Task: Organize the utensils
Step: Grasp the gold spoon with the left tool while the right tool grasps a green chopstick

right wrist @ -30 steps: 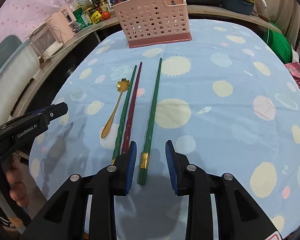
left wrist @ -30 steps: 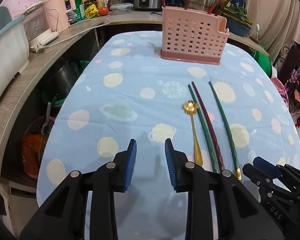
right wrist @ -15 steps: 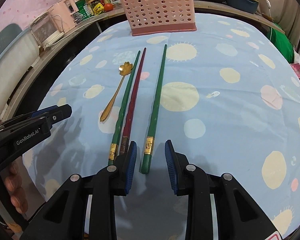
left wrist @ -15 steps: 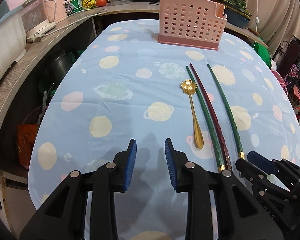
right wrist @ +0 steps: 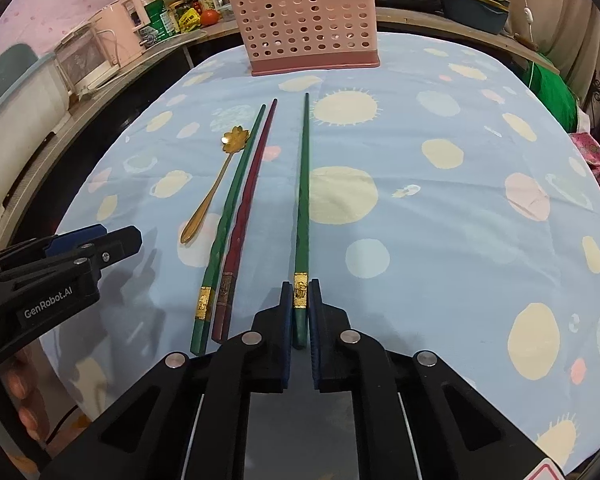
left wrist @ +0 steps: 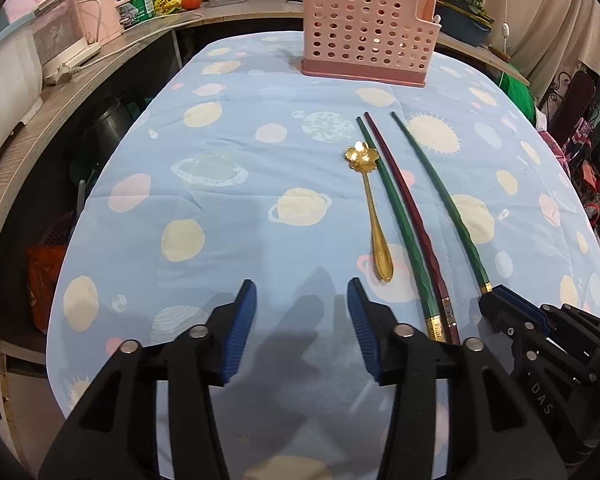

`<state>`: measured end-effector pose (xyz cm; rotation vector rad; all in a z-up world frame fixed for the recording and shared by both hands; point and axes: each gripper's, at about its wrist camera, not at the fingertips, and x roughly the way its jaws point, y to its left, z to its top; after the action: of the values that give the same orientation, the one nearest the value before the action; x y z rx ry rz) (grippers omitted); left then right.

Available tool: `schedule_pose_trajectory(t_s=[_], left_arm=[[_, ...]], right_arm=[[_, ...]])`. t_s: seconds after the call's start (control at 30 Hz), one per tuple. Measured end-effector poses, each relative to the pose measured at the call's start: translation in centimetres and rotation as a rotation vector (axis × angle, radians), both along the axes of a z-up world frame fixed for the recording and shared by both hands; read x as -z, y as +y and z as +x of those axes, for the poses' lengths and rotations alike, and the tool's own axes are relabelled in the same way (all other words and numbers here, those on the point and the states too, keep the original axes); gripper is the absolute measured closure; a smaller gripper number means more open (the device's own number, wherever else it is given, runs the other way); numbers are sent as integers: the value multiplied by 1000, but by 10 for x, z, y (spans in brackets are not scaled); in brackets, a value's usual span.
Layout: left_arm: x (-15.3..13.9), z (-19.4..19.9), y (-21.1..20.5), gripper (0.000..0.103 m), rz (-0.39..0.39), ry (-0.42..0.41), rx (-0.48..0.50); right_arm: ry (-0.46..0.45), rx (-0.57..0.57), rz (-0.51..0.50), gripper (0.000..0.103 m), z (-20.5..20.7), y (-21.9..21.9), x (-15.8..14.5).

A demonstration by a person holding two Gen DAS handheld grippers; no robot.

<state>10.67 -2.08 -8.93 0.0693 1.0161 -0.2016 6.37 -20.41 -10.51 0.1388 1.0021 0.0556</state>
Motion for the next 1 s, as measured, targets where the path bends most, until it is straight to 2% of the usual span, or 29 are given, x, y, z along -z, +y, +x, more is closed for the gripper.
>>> schedule_pose_trajectory(t_s=[0.2, 0.5, 0.63, 0.73, 0.8, 0.87, 1.0], left_arm=[[3, 5, -13, 45, -14, 12, 31], [16, 22, -25, 46, -49, 61, 39], [16, 24, -29, 50, -44, 52, 45], [16, 24, -30, 64, -42, 47, 51], [16, 24, -31, 81, -41, 45, 55], [16, 23, -30, 91, -49, 51, 63], [15, 22, -28, 92, -67, 60, 68]], right_arm=[[2, 38, 17, 96, 3, -13, -1], [12, 45, 52, 96, 7, -21, 0], [13, 44, 56, 96, 8, -22, 0], [12, 46, 56, 96, 8, -22, 0], [11, 46, 55, 96, 9, -22, 1], [10, 47, 56, 96, 9, -22, 1], [13, 45, 57, 96, 9, -22, 1]])
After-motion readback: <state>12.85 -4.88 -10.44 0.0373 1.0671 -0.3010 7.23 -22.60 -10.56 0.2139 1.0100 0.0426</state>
